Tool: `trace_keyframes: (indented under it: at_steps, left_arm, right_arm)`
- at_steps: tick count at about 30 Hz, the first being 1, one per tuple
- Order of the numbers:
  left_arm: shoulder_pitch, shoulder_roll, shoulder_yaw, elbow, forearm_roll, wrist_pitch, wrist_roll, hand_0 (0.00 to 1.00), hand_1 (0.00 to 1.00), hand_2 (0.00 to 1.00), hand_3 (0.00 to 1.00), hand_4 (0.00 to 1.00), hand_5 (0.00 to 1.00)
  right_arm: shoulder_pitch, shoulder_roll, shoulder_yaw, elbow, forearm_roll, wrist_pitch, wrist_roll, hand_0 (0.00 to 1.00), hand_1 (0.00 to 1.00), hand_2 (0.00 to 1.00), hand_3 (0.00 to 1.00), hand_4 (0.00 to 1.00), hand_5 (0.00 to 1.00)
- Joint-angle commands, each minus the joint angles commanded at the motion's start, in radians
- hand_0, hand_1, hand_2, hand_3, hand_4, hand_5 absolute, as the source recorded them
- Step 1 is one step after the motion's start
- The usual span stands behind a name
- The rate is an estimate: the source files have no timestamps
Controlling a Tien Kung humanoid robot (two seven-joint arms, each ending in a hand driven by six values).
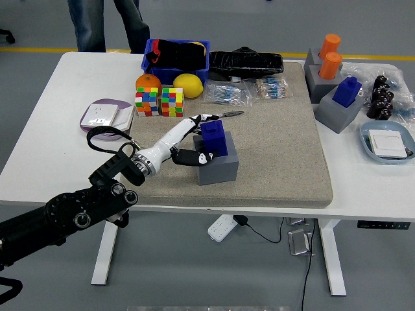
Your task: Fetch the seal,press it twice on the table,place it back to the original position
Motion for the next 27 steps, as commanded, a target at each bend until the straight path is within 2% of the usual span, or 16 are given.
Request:
trace_keyframes:
  at_steps: [11, 12, 17, 18, 23, 24, 27]
  left_arm:
    - [-0.009, 0.009, -0.006, -0.005, 0.017, -0.007, 0.01, 0.897, 0.592, 0.438, 0.909, 0.589, 0.002]
    - [-0.011, 0.011, -0.007, -0.008, 0.019, -0.008, 0.011, 0.897, 0.556, 0.421, 0.908, 0.587, 0.002]
    - [-0.016, 0.016, -0.01, -0.02, 0.035, -0.015, 0.021, 0.897, 0.556, 0.421, 0.908, 0.587, 0.002]
    - [-0.017, 0.017, -0.011, -0.022, 0.037, -0.016, 0.023, 0.895, 0.508, 0.387, 0.907, 0.576, 0.002]
    - [-0.022, 0.021, -0.01, -0.03, 0.055, -0.03, 0.041, 0.895, 0.508, 0.387, 0.907, 0.576, 0.002]
    - [-0.023, 0.022, -0.009, -0.031, 0.06, -0.033, 0.046, 0.894, 0.469, 0.361, 0.906, 0.551, 0.002]
    - [-0.027, 0.023, -0.007, -0.037, 0.079, -0.043, 0.06, 0.894, 0.469, 0.361, 0.906, 0.551, 0.002]
  right_arm:
    - [0.0, -0.001, 0.001, 0.0, 0.0, 0.0, 0.001, 0.802, 0.712, 0.705, 0.664, 0.773, 0.557]
    - [0.0, -0.001, 0.002, 0.0, 0.0, 0.0, 0.001, 0.802, 0.712, 0.705, 0.664, 0.773, 0.557]
    - [0.0, -0.001, 0.003, 0.0, 0.0, 0.0, 0.001, 0.802, 0.712, 0.705, 0.664, 0.773, 0.557]
    - [0.0, -0.001, 0.002, 0.0, 0.001, 0.0, 0.001, 0.802, 0.712, 0.706, 0.664, 0.774, 0.557]
    - [0.0, 0.0, 0.001, 0.0, 0.002, 0.0, 0.0, 0.802, 0.712, 0.706, 0.664, 0.774, 0.557]
    - [0.0, 0.0, 0.002, 0.0, 0.002, 0.0, 0.0, 0.802, 0.712, 0.706, 0.665, 0.774, 0.556]
    - [-0.001, -0.001, 0.002, 0.0, 0.001, 0.0, 0.001, 0.802, 0.712, 0.706, 0.665, 0.774, 0.556]
